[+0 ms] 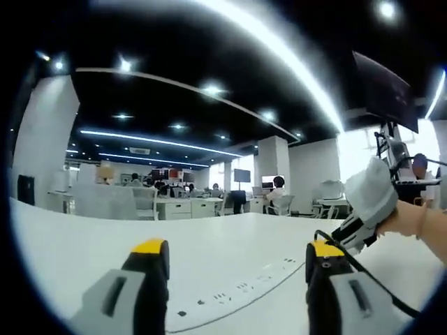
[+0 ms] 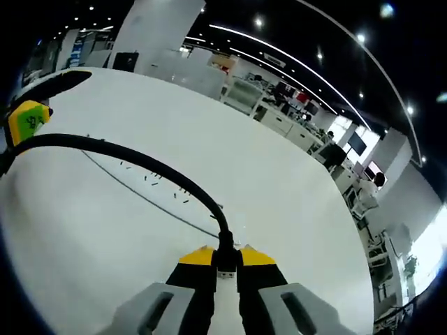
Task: Locate the USB plug end of the data cable currently connected to the USB port on the desk. Grip the plug, withdraw it from the port, and place it onto the desktop.
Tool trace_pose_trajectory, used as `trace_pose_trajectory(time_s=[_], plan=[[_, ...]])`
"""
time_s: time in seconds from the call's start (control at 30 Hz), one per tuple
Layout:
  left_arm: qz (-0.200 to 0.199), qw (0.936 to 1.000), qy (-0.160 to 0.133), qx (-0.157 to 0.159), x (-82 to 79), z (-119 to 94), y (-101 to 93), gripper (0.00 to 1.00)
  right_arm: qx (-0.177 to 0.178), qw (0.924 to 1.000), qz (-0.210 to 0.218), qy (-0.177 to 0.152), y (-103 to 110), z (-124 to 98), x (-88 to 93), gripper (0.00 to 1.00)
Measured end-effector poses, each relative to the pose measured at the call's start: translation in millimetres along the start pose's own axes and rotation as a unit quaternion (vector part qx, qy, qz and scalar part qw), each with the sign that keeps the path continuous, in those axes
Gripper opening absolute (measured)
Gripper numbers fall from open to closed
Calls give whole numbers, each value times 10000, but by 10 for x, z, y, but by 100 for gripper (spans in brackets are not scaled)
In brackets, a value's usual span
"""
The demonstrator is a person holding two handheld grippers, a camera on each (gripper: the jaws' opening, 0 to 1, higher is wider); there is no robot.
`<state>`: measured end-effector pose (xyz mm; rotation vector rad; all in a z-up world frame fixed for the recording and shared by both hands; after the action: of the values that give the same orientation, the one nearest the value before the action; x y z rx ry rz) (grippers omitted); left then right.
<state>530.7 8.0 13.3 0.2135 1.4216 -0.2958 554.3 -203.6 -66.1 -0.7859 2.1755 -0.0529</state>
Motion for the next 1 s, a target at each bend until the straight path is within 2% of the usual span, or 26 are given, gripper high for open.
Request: trace_pose_trajectory(time_s=[0.13, 0.3, 0.5, 0.73, 1.0], plan=[[-30, 9999, -99, -34, -64, -9, 13, 80, -9, 10000, -56, -12, 1, 4, -6, 13], [29, 9999, -85, 124, -75, -22, -76, 81, -56, 9999, -150, -63, 30, 36, -20, 14], [98, 9995, 129, 254, 51, -22, -150, 81, -359, 9985, 171, -375, 86, 72, -35, 16], [174, 9986, 301, 401, 148, -37, -223, 81, -468, 9974, 207, -506, 99, 107, -40, 17], [329, 9964, 523, 572, 282, -51, -306, 80, -720, 9933, 432, -798, 122, 124, -62, 20]])
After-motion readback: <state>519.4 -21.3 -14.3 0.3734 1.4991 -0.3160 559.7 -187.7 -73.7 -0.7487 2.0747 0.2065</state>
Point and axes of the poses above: the point that each gripper's makers call its tool centre point, and the gripper's own axes: z roughly forward along the fingers, y roughly to its left, x roughly out of its underside, the point moved 2 cm from there along -z, roughly backward along the fingers, and after that the axes turned 13 degrees about -x, right-handed, at the moved point
